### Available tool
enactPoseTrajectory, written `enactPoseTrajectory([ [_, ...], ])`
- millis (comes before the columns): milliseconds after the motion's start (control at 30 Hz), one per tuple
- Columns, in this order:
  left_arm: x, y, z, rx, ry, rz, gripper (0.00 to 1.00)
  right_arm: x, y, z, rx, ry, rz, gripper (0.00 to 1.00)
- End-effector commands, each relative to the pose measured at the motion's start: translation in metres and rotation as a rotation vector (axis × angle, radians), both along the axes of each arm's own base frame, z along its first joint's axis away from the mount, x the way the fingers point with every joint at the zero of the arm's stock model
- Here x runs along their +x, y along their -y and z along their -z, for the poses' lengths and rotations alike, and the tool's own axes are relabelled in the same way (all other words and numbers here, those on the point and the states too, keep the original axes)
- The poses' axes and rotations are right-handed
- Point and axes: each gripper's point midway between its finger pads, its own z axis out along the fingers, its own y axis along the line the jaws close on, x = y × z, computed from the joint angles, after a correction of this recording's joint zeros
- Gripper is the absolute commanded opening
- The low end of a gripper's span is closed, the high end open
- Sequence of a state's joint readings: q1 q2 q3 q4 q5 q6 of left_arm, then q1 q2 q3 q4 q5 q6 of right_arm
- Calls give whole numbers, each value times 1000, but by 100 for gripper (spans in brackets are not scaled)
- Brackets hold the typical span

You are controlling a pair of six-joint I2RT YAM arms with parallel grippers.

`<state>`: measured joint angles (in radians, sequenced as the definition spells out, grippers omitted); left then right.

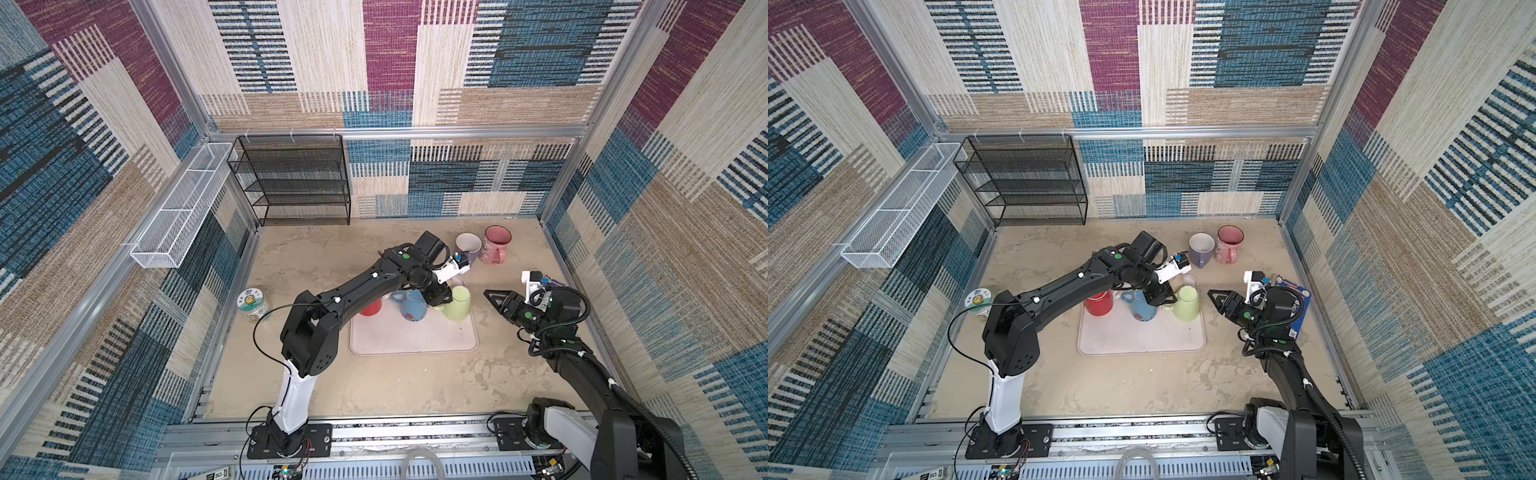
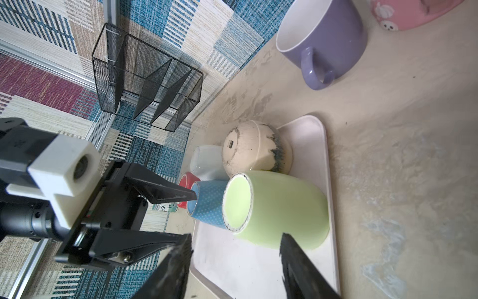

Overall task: Turn the mug right side up
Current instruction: Pick up the mug from the tray.

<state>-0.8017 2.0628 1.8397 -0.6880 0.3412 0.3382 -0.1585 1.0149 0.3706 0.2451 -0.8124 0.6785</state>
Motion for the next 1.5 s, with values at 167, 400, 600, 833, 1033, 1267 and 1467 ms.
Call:
enactPoseTrajectory([
  [167, 5, 11, 21, 33, 15, 40, 49, -1, -2, -7, 2, 48, -15, 58],
  [400, -5, 13, 34, 60, 1, 53, 42, -3, -2, -6, -1, 48, -17, 58],
  [600, -18, 16, 40, 59, 1, 58, 34, -3, -2, -5, -1, 49, -19, 58],
  [833, -20, 11, 47, 82, 7, 9, 32, -4, -2, -3, -4, 48, -20, 58],
  [1033, -8, 8, 54, 131, 32, -96, 29, -5, -2, -2, -4, 46, -20, 58],
  [1267, -9, 10, 60, 155, 30, -131, 27, -6, -3, -3, -6, 52, -21, 58],
  [1467, -10, 10, 65, 176, 33, -135, 25, -6, -3, -3, -6, 55, -22, 58],
])
